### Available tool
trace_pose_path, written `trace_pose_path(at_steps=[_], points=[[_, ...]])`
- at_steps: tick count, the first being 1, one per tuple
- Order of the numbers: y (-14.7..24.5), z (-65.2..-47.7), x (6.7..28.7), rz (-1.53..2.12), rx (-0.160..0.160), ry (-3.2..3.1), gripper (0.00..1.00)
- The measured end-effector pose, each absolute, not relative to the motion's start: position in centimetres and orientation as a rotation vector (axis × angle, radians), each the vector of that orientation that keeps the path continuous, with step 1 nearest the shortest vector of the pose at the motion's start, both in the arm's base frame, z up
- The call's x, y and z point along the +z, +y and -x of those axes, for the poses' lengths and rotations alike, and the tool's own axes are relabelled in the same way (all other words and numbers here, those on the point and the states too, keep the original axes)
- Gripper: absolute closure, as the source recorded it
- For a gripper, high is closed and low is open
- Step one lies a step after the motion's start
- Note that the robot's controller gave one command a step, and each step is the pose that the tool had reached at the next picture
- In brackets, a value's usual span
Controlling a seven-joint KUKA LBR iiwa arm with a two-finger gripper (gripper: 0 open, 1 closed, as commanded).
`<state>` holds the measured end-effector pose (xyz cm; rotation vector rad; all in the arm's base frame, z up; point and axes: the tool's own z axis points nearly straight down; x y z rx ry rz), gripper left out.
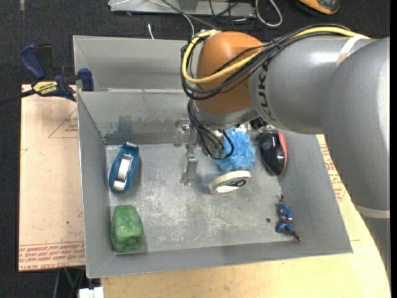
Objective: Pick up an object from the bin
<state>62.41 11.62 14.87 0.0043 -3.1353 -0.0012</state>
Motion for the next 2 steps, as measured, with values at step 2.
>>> trace_pose_path(at_steps=[2], points=[[-0.2,-61.2,8.5,-0.42,-0.004,-3.115,0.0]])
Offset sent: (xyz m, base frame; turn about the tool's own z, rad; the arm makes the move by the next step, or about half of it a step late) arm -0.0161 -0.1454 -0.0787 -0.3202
